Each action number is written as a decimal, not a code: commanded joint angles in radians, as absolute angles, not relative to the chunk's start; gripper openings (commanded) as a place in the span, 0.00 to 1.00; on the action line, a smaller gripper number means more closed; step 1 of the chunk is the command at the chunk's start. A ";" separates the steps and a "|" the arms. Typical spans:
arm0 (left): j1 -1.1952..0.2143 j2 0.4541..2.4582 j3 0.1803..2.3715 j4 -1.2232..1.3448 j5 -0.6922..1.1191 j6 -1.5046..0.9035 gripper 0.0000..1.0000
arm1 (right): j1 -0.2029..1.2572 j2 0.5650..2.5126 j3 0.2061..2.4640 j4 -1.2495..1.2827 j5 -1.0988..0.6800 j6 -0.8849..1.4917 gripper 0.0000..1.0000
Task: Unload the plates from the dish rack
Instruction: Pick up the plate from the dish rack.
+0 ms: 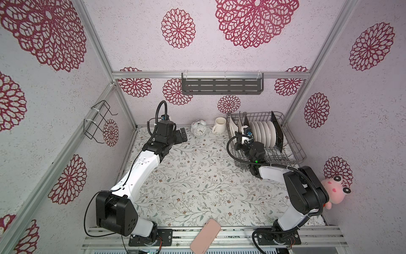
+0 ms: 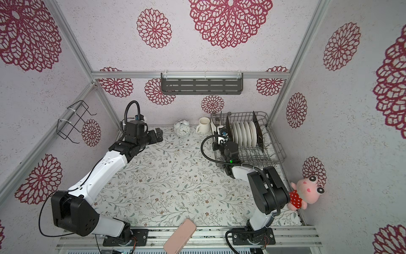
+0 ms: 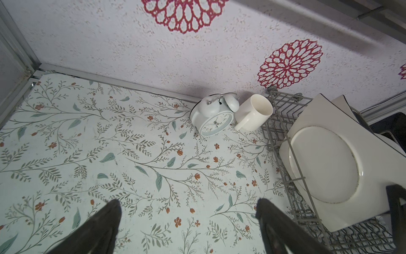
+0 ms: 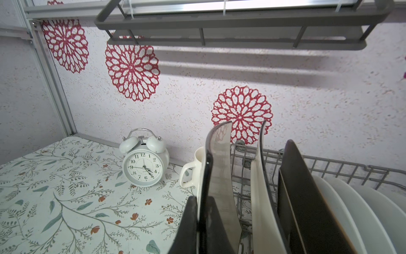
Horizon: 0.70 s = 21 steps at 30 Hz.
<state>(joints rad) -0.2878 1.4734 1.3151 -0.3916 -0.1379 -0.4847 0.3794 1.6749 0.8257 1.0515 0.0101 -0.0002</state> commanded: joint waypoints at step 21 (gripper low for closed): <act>-0.279 1.513 1.316 -0.325 -0.073 -0.506 0.99 | 0.368 1.483 0.975 1.243 -0.134 0.018 0.00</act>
<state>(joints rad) -0.2871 1.4990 1.3113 -0.3538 -0.0864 -0.5056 0.3695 1.5764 0.8909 1.0321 -0.0967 0.0200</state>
